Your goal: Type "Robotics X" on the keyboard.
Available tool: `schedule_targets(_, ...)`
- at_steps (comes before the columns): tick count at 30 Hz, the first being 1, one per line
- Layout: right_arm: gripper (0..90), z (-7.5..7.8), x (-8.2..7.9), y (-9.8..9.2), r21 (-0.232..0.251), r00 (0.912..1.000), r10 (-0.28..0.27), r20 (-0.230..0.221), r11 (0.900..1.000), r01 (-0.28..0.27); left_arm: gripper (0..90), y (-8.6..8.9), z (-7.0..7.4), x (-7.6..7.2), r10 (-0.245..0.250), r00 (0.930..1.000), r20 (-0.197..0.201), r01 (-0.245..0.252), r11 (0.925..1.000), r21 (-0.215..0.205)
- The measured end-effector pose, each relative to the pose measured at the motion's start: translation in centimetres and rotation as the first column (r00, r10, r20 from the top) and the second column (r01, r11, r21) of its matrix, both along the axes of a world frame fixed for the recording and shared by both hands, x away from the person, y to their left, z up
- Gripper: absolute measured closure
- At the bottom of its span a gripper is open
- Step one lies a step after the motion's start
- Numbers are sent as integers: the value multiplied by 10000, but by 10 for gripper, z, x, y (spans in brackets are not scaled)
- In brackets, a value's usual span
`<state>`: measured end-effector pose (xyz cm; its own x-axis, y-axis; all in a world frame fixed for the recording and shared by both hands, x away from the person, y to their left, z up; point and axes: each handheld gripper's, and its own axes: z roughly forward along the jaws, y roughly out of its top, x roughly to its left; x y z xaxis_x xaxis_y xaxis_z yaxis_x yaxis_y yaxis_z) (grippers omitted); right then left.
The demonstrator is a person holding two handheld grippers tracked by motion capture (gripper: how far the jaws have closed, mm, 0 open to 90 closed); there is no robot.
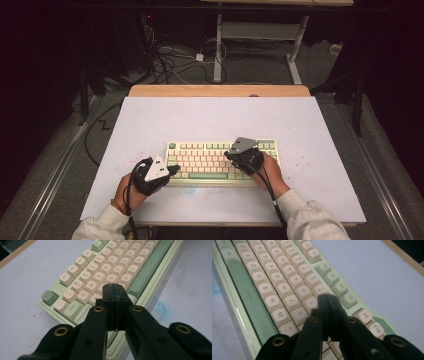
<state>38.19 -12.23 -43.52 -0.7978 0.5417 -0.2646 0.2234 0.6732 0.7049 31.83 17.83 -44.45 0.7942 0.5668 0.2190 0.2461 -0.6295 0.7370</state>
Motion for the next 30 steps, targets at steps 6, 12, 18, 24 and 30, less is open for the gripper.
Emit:
schedule_targets(6, 900, 9, -10, -9, 594, 9992, 48, 401, 9982, -72, 877, -1, 0, 0, -25, 10000, -4, 25, 10000, 53)
schedule_targets(12, 900, 15, -18, -18, 860, 9983, 5, 576, 9963, -55, 877, -1, 0, 0, -20, 10000, 56, 20, 10000, 46)
schedule_targets(18, 900, 20, -24, -24, 1039, 9973, 14, 732, 9945, -90, 877, -2, 0, -1, -29, 10000, 88, 28, 10000, 83)
schedule_targets(24, 900, 23, -30, -29, 1090, 9965, 62, 833, 9939, -153, 877, -2, 0, -1, -26, 9999, 121, 24, 9999, 98)
schedule_targets(30, 900, 26, -34, -35, 1161, 9960, 66, 888, 9931, -169, 877, -2, 1, -1, -48, 9999, 134, 46, 9999, 110)
